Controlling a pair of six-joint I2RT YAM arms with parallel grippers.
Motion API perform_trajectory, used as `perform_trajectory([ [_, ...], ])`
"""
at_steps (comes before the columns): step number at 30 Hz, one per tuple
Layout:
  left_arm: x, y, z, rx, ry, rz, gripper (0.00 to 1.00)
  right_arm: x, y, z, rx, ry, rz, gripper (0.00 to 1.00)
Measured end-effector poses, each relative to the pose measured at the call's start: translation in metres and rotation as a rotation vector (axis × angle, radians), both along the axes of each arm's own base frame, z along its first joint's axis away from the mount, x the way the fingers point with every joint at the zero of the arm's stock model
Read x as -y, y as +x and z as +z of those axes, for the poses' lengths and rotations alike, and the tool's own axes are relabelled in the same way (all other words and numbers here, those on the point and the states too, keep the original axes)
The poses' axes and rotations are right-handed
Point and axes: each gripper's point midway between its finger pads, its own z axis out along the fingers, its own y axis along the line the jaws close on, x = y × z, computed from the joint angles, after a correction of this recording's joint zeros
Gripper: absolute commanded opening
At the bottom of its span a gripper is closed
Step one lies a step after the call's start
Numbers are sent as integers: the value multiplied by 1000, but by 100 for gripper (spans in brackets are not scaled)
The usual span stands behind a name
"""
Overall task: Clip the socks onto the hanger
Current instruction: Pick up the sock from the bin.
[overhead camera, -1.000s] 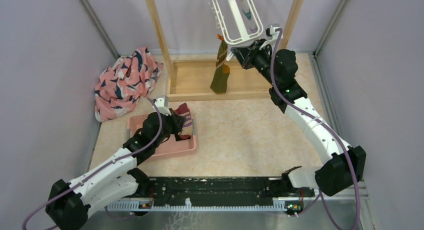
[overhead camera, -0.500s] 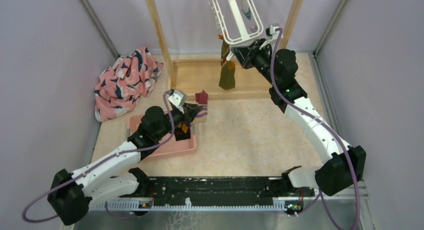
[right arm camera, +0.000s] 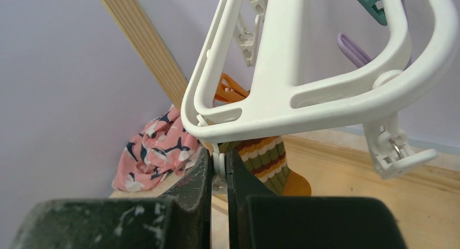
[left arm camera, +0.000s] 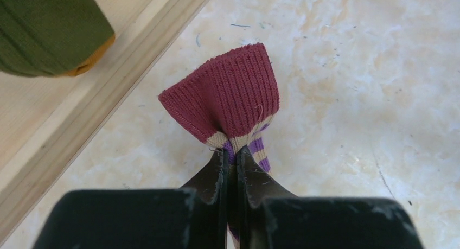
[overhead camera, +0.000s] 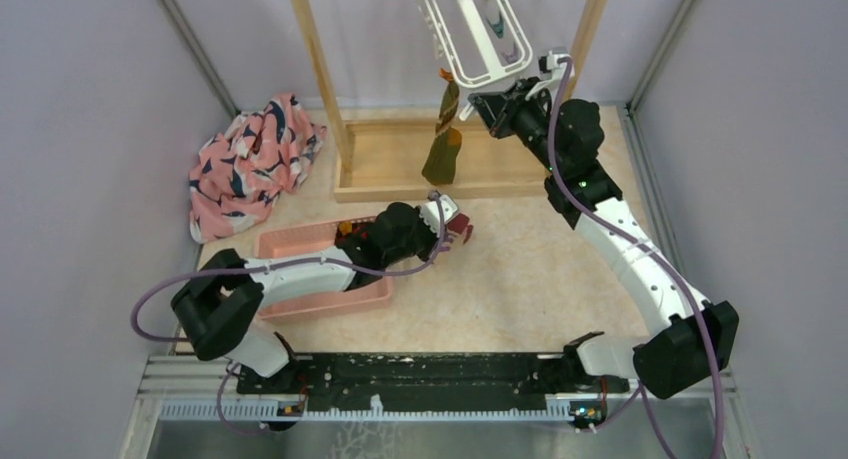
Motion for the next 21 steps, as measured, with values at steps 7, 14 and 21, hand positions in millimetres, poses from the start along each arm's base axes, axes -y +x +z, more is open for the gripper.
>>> perform_trajectory([
  [7, -27, 10, 37, 72, -24, 143, 0, 4, -2, 1, 4, 2, -8, 0],
  [14, -77, 22, 124, 174, -57, 381, 0, 0, -2, 1, 7, 18, 10, 0],
  [21, -151, 18, 101, 194, 88, 649, 0, -6, 4, -6, -8, 28, 31, 0],
])
